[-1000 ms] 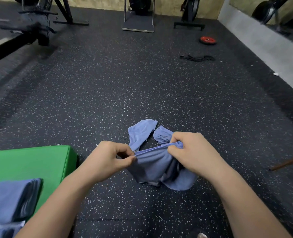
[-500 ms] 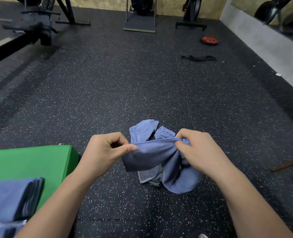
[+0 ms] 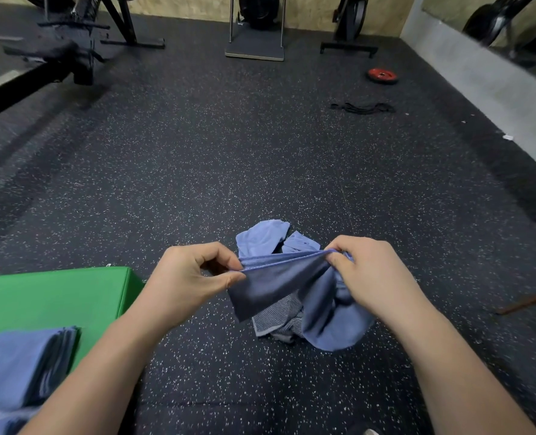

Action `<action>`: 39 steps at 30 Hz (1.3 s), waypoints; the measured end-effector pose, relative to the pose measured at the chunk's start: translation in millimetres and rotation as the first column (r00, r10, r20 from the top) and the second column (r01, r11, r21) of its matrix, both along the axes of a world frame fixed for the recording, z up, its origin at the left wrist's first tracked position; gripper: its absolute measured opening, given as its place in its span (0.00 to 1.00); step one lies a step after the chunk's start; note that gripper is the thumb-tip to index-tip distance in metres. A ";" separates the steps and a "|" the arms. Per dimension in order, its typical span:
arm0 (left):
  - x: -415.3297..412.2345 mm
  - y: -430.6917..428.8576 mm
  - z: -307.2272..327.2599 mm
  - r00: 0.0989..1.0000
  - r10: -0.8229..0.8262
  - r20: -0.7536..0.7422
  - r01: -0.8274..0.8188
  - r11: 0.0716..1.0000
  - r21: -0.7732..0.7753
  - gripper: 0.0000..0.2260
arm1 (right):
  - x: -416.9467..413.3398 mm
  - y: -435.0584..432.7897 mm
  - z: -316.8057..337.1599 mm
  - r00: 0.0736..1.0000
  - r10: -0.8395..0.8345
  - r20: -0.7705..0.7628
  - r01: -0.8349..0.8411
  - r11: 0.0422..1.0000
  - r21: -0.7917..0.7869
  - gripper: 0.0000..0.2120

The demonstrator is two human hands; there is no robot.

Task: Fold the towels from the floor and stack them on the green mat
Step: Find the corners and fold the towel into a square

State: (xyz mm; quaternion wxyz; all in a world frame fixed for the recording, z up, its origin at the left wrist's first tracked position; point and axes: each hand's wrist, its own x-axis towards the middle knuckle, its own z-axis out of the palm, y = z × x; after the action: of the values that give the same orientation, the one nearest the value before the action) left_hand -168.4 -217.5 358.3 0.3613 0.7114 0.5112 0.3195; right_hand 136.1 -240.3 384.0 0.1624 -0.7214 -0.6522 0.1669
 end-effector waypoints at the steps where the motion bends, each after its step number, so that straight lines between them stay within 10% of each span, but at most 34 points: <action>1: -0.3 0.4 -0.7 1.000 0.002 -0.015 -0.002 1.000 0.009 0.11 | 0.0 0.2 0.2 1.000 -0.003 0.002 0.003 1.000 -0.010 0.05; 24: 11.3 -1.0 -2.7 0.964 0.170 0.205 -0.169 0.985 -0.024 0.10 | -12.4 -4.5 -2.9 0.999 0.008 -0.036 -0.013 0.986 -0.166 0.05; 39: 47.9 -17.1 -1.2 0.988 0.040 0.146 -0.033 0.998 -0.051 0.10 | -56.4 -14.4 -13.3 0.910 -0.043 -0.412 -0.045 0.978 -0.201 0.11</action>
State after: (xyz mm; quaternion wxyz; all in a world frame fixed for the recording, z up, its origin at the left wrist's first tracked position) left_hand -120.5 -234.6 357.0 0.4092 0.6675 0.5036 0.3654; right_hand 79.6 -254.7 370.6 0.2209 -0.6822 -0.5825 0.3827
